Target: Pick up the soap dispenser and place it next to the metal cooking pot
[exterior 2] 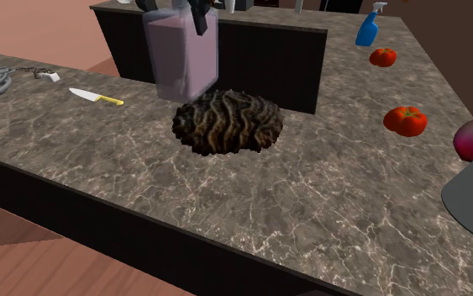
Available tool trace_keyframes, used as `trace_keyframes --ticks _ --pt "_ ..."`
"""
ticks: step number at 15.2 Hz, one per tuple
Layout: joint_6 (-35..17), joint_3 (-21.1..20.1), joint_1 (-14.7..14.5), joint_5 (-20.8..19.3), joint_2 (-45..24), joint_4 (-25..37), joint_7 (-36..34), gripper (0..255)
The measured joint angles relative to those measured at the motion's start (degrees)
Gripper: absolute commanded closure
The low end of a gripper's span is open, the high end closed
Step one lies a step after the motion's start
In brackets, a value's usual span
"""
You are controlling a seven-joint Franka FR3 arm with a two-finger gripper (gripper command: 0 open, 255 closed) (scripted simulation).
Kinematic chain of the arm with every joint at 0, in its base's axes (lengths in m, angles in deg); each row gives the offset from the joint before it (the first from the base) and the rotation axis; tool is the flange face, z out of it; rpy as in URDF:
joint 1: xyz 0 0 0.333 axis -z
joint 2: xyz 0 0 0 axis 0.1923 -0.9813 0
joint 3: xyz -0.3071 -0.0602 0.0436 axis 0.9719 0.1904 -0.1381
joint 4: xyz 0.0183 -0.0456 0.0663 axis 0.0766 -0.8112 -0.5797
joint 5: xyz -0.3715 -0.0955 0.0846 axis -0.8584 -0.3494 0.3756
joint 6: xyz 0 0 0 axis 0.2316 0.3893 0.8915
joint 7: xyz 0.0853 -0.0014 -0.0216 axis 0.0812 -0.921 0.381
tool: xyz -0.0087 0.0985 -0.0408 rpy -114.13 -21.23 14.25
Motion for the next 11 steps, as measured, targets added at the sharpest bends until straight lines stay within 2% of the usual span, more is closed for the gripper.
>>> trace_keyframes --ticks 6,11 --pt "-1.0 6.37 1.76 2.43 8.8 -8.81 8.7 255" --pt "-1.0 11.83 2.99 2.81 15.07 -14.66 15.55 255"
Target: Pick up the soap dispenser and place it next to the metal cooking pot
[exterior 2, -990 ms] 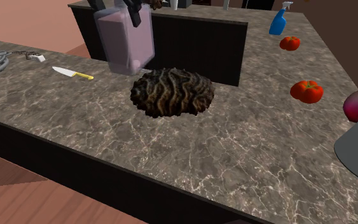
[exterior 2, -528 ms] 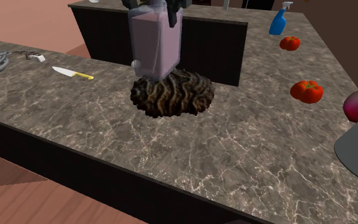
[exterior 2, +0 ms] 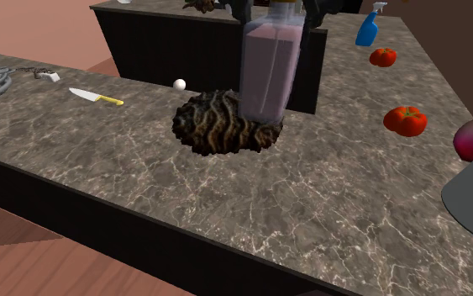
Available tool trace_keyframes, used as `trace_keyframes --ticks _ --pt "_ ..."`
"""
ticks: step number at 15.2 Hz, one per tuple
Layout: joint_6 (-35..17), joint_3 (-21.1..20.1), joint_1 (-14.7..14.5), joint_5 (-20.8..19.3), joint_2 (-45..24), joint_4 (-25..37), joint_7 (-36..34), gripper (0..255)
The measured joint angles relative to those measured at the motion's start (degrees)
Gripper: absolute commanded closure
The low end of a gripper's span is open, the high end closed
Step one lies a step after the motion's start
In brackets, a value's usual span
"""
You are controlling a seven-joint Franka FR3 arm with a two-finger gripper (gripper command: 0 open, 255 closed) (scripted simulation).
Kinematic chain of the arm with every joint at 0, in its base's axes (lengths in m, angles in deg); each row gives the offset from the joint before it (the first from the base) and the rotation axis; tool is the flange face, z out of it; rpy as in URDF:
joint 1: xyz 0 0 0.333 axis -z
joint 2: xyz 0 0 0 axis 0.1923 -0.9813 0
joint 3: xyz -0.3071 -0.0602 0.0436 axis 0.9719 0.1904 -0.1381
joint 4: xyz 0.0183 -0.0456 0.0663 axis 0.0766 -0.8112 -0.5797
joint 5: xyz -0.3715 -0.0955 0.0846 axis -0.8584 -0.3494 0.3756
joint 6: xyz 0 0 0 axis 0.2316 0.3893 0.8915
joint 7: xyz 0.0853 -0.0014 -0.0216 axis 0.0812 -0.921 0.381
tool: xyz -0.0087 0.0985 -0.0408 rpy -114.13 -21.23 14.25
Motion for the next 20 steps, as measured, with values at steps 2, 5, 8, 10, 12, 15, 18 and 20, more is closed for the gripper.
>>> trace_keyframes --ticks 2,5,8,10,12,15,18,20 --pt "0.01 1.84 0.45 -0.18 1.83 -1.72 2.25 255" --pt "-0.01 5.49 1.47 -0.8 4.7 -4.4 6.61 255" --pt "0.35 8.8 2.48 -1.66 6.72 -5.86 10.54 255" --pt "0.13 10.89 3.13 -2.28 7.56 -6.76 12.97 255" --pt "0.84 13.61 4.0 -3.14 8.52 -6.81 16.16 255" --pt "1.2 17.09 5.11 -4.35 10.02 -7.68 20.19 255" --pt "1.93 20.52 6.13 -5.53 10.48 -7.05 24.16 255" --pt "1.83 22.96 6.68 -6.24 10.0 -6.43 26.87 255"
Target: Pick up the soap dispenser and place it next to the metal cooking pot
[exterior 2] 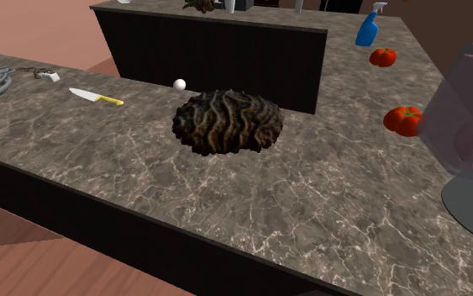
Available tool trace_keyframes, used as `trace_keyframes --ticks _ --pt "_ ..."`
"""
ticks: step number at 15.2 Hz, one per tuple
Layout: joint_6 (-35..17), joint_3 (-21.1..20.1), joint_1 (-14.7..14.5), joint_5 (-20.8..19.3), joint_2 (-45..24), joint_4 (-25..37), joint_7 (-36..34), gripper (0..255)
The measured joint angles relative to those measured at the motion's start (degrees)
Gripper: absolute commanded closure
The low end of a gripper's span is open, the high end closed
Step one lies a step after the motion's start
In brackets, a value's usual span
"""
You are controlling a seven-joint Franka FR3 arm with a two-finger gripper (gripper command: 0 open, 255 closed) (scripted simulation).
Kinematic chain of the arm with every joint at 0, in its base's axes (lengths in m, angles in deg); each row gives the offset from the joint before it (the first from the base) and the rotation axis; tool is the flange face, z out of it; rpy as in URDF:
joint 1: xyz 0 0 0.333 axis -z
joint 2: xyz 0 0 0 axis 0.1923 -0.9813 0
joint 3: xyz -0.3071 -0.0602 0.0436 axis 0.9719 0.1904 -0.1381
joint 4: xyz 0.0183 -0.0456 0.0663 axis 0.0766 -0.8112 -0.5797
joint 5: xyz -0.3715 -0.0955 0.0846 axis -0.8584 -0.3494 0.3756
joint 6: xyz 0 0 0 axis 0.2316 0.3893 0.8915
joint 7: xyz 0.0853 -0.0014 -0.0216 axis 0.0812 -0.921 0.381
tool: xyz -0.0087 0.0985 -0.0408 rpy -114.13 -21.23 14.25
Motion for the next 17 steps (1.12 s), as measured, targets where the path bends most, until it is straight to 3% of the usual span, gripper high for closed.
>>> trace_keyframes --ticks 10,17 --pt "0.6 13.04 2.0 -2.73 -3.41 5.61 14.31 255" --pt "0.76 24.13 0.82 -1.47 -10.77 14.14 25.29 255"
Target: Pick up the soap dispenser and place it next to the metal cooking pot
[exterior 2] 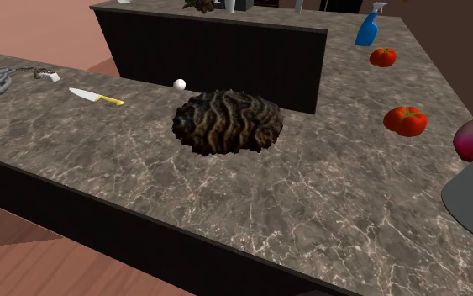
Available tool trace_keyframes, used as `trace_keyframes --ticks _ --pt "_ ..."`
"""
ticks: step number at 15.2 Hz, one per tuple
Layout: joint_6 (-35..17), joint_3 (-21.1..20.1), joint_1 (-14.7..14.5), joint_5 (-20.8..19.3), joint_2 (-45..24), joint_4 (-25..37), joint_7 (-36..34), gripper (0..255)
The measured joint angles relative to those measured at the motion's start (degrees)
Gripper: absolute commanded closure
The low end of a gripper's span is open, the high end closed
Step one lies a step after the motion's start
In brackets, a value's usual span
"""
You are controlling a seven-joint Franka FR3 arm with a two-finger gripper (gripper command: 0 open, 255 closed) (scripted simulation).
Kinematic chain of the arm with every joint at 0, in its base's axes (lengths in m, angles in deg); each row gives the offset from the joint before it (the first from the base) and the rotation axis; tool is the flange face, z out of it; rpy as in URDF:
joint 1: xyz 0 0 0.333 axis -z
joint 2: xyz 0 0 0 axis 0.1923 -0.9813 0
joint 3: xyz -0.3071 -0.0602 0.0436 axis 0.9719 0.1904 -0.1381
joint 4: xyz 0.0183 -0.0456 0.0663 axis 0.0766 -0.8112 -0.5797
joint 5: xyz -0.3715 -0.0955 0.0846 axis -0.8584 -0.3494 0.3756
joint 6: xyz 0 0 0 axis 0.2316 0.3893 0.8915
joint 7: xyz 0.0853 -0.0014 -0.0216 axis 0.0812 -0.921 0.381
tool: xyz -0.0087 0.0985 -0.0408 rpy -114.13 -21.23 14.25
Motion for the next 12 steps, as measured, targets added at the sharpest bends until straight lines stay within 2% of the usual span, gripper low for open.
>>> trace_keyframes --ticks 4,7,9,10,11,12 --pt "0.33 7.76 -1.72 2.88 -5.87 6.08 7.17 255" --pt "1.22 15.06 -3.48 6.94 -11.57 11.42 13.6 255" --pt "2.51 21.45 -5.11 12.12 -17.69 16.24 18.8 255" --pt "3.41 25.38 -5.34 15.96 -21.76 18.63 22.43 255" --pt "4.33 28.57 -4.56 20.56 -26.39 20.67 26.17 255" --pt "6.08 30.59 -2.4 25.2 -30.8 23.14 29.83 255"
